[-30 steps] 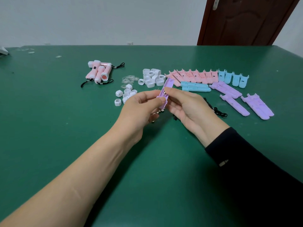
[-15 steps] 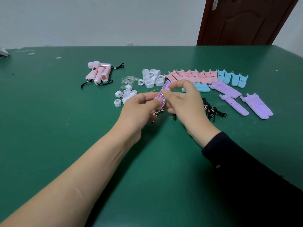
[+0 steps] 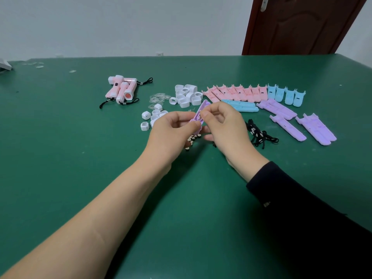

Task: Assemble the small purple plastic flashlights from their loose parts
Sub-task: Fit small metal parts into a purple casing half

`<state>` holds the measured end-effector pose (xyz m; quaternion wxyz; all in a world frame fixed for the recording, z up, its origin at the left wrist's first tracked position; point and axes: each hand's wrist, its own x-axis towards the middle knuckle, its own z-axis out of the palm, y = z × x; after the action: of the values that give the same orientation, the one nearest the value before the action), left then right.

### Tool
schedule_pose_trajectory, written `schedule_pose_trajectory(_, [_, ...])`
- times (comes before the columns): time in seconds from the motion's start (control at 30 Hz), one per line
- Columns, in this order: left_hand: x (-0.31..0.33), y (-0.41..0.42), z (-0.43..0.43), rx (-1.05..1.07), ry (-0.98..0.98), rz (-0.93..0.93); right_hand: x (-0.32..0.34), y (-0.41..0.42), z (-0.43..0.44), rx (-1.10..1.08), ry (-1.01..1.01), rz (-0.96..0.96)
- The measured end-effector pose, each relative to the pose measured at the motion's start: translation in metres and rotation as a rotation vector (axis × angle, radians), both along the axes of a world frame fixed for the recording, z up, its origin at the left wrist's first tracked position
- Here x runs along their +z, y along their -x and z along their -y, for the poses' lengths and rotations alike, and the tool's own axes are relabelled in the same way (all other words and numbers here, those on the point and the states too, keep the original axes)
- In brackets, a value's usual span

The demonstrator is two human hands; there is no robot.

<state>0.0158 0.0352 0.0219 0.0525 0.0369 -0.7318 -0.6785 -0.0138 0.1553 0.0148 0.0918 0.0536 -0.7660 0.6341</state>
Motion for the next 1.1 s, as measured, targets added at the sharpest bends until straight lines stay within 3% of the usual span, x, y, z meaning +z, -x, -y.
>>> schedule_pose_trajectory(0.43, [0.003, 0.004, 0.004, -0.045, -0.188, 0.16, 0.003, -0.002, 0.002, -0.025, 0.128, 0.048])
schedule_pose_trajectory(0.67, [0.005, 0.006, 0.009, -0.021, -0.124, 0.227, 0.005, -0.009, 0.003, -0.025, -0.044, 0.011])
schedule_pose_trajectory(1.1, [0.009, 0.003, 0.014, -0.218, -0.116, 0.279, 0.008, -0.005, -0.006, 0.012, -0.289, -0.02])
